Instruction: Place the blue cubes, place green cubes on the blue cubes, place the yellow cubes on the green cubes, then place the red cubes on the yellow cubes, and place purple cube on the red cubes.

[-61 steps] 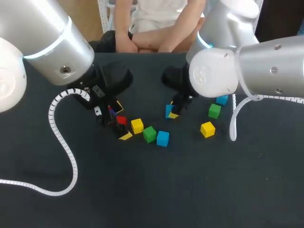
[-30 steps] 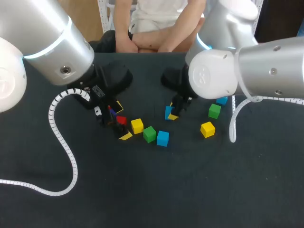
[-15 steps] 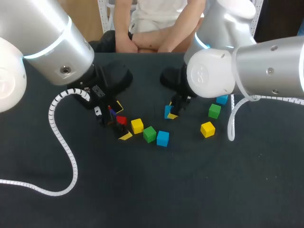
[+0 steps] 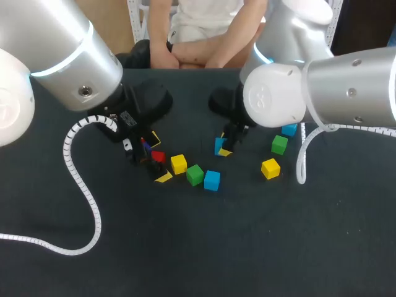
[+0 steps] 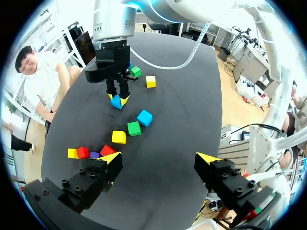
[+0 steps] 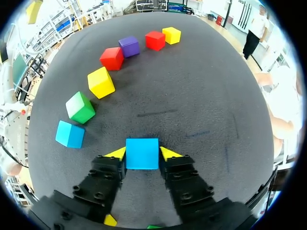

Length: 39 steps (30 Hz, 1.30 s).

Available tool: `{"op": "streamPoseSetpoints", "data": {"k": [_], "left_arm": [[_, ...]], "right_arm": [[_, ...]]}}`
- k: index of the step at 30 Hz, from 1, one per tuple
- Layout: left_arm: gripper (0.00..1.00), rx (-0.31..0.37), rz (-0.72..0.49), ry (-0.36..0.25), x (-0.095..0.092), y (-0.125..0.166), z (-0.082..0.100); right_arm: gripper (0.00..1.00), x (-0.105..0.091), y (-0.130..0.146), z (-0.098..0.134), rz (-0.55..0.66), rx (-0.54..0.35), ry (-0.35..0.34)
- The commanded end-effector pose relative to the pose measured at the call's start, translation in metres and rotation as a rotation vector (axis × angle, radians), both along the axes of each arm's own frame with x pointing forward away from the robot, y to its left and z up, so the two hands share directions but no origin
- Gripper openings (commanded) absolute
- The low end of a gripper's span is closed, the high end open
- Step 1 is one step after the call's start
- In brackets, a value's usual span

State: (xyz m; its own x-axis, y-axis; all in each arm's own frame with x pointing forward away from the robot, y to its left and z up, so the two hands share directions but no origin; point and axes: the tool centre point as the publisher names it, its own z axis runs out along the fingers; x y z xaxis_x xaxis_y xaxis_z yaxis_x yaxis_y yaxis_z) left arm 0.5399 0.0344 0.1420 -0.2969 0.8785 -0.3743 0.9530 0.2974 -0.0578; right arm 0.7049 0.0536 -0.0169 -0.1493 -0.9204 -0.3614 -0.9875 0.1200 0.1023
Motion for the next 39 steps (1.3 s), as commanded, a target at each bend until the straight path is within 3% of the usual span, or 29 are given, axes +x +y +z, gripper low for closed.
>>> {"op": "streamPoseSetpoints", "data": {"k": [1, 12, 29, 39], "left_arm": [[1.0, 0.002, -0.002, 0.002, 0.001, 0.0, 0.0], [1.0, 0.002, -0.002, 0.002, 0.001, 0.0, 0.0], [1.0, 0.002, -0.002, 0.002, 0.001, 0.0, 0.0], [1.0, 0.002, -0.002, 0.002, 0.001, 0.0, 0.0]], "right_arm": [[1.0, 0.001, -0.002, 0.002, 0.0, 0.008, 0.0], [1.0, -0.003, -0.012, 0.013, -0.01, 0.023, -0.02], [1.0, -0.009, -0.066, 0.044, -0.005, 0.09, -0.057], [1.0, -0.01, -0.08, 0.052, 0.081, 0.114, -0.054]]}}
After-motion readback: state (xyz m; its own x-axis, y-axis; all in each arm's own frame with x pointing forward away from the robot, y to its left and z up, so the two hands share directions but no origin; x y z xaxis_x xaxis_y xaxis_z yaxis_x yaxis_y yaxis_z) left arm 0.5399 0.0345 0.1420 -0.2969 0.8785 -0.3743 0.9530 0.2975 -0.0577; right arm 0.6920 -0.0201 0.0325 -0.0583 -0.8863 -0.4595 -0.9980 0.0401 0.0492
